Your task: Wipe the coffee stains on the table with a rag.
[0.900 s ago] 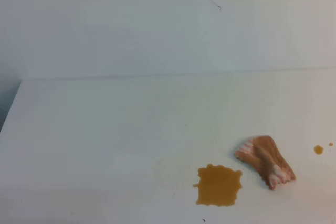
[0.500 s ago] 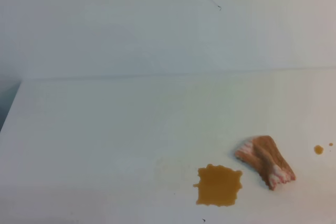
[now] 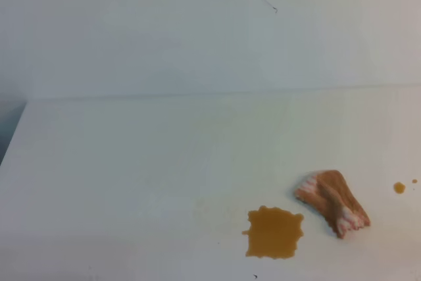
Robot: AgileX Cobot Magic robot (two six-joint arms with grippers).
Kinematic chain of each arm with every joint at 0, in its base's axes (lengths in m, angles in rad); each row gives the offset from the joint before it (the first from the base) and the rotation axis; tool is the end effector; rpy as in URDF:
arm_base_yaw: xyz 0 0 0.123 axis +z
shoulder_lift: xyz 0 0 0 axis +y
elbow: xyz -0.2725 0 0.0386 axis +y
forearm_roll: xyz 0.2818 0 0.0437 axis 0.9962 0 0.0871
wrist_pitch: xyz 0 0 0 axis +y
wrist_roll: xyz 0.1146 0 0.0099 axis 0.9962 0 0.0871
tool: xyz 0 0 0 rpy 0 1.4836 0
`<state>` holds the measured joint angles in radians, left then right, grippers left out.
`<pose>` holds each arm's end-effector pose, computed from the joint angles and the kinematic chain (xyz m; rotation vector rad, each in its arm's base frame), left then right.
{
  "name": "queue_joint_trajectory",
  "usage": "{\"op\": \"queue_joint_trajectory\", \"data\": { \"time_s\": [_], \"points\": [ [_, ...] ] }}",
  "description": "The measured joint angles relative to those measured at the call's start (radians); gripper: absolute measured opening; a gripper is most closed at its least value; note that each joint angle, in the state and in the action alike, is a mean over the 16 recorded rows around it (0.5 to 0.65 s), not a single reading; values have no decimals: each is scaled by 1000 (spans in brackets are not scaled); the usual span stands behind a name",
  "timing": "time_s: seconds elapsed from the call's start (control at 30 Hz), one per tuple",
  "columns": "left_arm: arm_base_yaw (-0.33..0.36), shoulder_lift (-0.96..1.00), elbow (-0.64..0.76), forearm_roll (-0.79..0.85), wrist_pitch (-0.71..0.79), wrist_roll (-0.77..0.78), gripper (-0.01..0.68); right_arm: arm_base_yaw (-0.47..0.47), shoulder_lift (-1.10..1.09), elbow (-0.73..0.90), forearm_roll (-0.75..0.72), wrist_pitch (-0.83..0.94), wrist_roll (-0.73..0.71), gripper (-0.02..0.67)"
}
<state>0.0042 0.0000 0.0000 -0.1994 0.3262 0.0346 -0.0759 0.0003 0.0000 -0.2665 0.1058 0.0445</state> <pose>0.1210 -0.0068 0.1787 -0.0980 1.8037 -0.1644 0.1237 -0.0126 0.2034 -0.0933 1.5889 -0.2534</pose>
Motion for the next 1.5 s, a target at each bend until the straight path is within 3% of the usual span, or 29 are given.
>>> {"op": "queue_joint_trajectory", "data": {
  "time_s": [0.4,0.7,1.0,1.5],
  "points": [
    [0,0,0,0,0,0,-1,0,0,-27,12,-106,49,-3],
    [0,0,0,0,0,0,-1,0,89,-225,29,-45,91,-3],
    [0,0,0,0,0,0,-1,0,375,-493,121,180,27,-3],
    [0,0,0,0,0,0,-1,26,934,-662,421,168,-158,-2]
  ]
}}
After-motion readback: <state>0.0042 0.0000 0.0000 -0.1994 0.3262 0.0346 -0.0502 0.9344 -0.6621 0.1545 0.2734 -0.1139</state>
